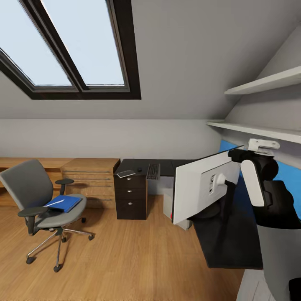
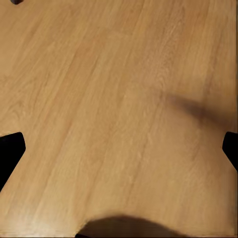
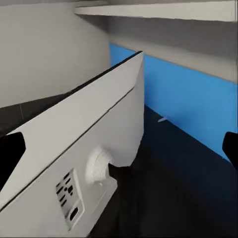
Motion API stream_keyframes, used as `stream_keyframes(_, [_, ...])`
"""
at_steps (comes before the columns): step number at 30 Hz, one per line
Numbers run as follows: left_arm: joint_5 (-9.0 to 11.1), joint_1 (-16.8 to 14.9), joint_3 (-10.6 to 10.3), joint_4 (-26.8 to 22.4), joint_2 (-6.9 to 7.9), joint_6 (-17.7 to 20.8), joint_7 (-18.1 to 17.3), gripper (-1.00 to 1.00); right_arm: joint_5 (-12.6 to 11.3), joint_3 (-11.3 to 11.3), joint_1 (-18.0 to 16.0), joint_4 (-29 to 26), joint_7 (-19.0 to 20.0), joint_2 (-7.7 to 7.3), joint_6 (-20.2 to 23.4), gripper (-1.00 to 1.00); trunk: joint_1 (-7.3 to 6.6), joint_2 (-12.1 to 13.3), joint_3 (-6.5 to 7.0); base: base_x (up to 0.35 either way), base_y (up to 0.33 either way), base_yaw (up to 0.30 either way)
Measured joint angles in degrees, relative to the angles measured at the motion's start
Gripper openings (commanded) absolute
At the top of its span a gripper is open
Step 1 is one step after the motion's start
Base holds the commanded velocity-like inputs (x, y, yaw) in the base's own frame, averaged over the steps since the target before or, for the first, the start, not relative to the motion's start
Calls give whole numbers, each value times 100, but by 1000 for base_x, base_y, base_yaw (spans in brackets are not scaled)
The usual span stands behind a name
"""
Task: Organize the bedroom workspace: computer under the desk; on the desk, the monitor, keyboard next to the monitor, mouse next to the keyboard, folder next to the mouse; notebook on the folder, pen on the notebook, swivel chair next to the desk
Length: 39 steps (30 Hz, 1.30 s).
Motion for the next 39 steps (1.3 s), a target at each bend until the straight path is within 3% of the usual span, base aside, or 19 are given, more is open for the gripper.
stream_keyframes(7, [2,0,-1,0,4,-3,0,100,10,-20,455,-8,2,-9,-372,100,0,0,0,-199,-294,0])
stream_keyframes(10, [2,0,0,0,6,-7,0,100,3,-16,889,-9,2,-16,-816,100,0,0,0,-194,-290,0])
stream_keyframes(15, [-1,1,0,-3,-5,-91,3,100,6,24,1357,-7,35,7,-1025,100,-1,0,0,-93,-188,0])
stream_keyframes(18, [2,1,0,3,-7,-343,10,100,-3,193,1846,-1,162,55,-1381,100,-1,-1,1,-16,-39,0])
stream_keyframes(21, [8,1,0,64,-9,-547,9,100,-4,638,2413,21,283,76,-2105,100,-2,-1,0,-3,-7,0])
stream_keyframes(24, [8,1,-2,-27,-9,-704,15,100,5,761,2647,147,308,78,-2368,100,-3,0,0,-1,-1,0])
stream_keyframes(29, [1,5,-4,-582,-9,-735,28,100,11,834,2751,286,322,79,-2498,100,-3,0,0,0,0,0])
stream_keyframes(30, [-11,7,-6,-1076,-9,-529,122,100,8,853,2796,311,329,79,-2523,100,-3,0,1,0,0,0])
stream_keyframes(32, [-5,9,-7,-1428,-9,-213,206,100,12,864,2812,320,331,79,-2535,100,-3,0,0,0,0,0])
stream_keyframes(37, [14,10,-4,-2666,-9,1658,446,100,9,879,2890,339,330,79,-2585,100,-2,0,1,0,0,0])
stream_keyframes(39, [19,7,-2,-2995,-11,2068,474,100,8,886,2905,343,327,83,-2592,100,-2,0,0,0,0,0])
